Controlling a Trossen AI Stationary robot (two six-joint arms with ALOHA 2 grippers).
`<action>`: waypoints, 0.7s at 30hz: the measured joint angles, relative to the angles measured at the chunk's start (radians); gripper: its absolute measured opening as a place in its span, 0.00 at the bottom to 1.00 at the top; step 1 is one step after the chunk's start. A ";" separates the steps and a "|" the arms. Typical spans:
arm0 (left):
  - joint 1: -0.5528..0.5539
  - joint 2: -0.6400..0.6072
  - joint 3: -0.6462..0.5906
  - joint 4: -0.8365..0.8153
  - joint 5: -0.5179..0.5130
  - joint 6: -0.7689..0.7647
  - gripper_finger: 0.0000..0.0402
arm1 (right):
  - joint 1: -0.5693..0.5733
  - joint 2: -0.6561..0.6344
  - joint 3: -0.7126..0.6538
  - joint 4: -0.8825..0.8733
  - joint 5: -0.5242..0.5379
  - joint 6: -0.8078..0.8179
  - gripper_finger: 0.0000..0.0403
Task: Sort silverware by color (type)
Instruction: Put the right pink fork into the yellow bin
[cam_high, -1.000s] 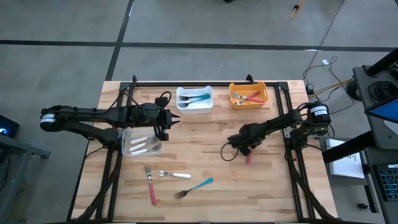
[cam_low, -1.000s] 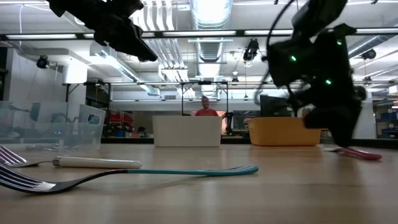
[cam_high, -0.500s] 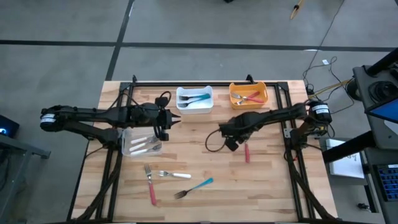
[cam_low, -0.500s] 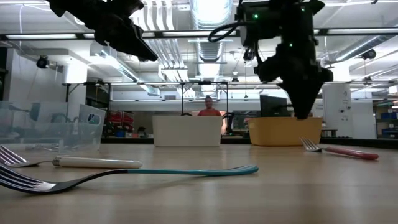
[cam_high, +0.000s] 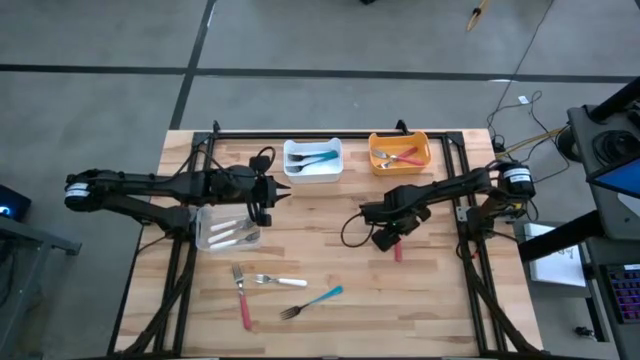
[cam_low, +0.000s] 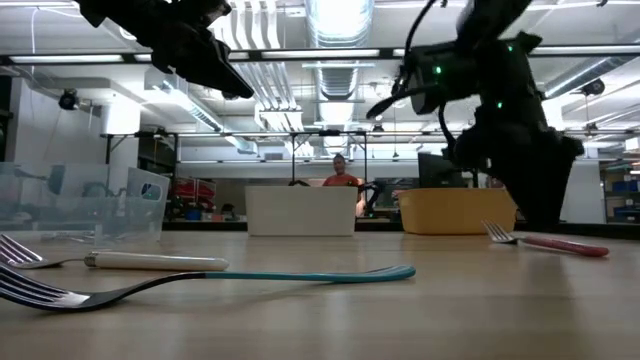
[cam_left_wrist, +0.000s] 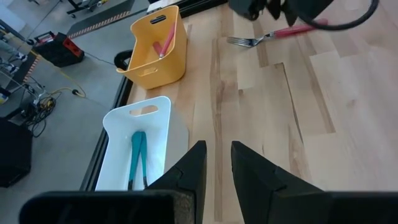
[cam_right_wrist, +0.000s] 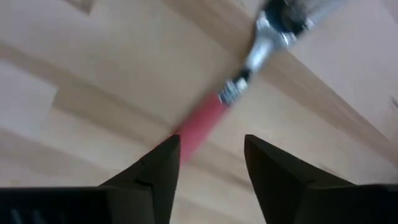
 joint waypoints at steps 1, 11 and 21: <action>0.000 0.000 0.000 0.000 0.000 0.000 0.14 | -0.004 0.000 -0.019 0.038 0.002 -0.001 0.43; 0.000 0.000 0.000 0.001 0.000 0.008 0.14 | -0.020 0.003 -0.158 0.270 0.011 0.015 0.42; 0.000 0.000 0.000 0.022 0.000 0.019 0.14 | -0.018 0.008 -0.168 0.286 0.092 0.027 0.12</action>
